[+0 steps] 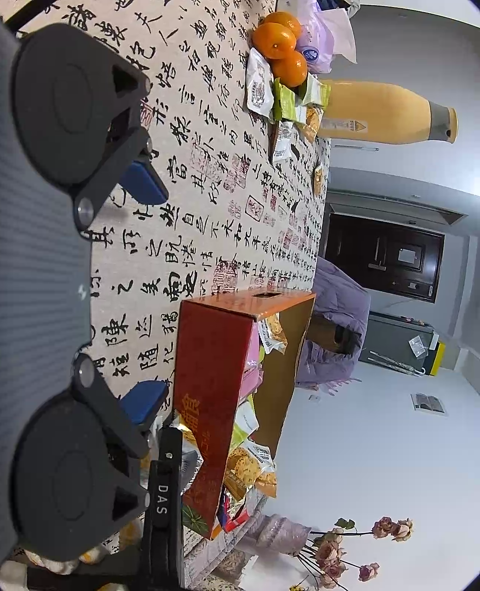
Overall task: Organize snacks
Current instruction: 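Grasp a white packet with the right gripper while the left grasps another white packet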
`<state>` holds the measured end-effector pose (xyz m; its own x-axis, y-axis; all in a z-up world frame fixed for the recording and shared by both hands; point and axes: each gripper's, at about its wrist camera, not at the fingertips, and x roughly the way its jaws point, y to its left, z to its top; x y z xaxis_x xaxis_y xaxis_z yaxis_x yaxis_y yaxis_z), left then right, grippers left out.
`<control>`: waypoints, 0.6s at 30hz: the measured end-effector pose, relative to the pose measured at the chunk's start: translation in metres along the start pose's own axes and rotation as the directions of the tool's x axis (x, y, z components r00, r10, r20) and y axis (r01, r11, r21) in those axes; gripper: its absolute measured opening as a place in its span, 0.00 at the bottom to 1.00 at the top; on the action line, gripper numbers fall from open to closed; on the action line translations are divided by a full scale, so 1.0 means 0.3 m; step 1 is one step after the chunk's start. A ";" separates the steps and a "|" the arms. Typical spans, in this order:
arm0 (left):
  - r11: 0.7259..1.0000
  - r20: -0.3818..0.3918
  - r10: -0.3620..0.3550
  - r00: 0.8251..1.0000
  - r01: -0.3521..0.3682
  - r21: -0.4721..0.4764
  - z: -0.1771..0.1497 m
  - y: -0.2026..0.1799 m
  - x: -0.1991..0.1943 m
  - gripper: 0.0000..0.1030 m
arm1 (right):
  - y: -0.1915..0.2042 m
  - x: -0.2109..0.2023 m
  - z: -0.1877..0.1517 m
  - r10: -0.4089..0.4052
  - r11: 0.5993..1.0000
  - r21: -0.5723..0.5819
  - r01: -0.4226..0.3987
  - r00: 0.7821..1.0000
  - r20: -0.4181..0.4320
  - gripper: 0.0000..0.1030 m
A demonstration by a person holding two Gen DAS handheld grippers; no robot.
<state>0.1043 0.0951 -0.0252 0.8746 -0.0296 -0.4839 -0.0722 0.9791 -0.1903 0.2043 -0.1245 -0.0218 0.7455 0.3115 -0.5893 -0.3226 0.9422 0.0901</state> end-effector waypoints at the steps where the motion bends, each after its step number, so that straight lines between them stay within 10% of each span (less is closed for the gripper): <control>1: 1.000 0.000 0.000 1.000 0.000 0.000 -0.001 0.000 0.000 1.00 | 0.001 -0.006 -0.001 0.000 1.000 -0.003 0.000 1.000 0.007 0.45; 18: 0.992 -0.062 0.113 0.992 -0.109 0.064 0.008 -0.053 0.030 1.00 | -0.136 -0.195 -0.044 -0.014 0.999 0.053 0.007 0.990 0.141 0.44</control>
<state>0.1144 0.0796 -0.0245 0.8295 0.0690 -0.5542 -0.1363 0.9874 -0.0810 0.1662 -0.1828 -0.0017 0.8248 0.3123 -0.4713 -0.2859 0.9496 0.1289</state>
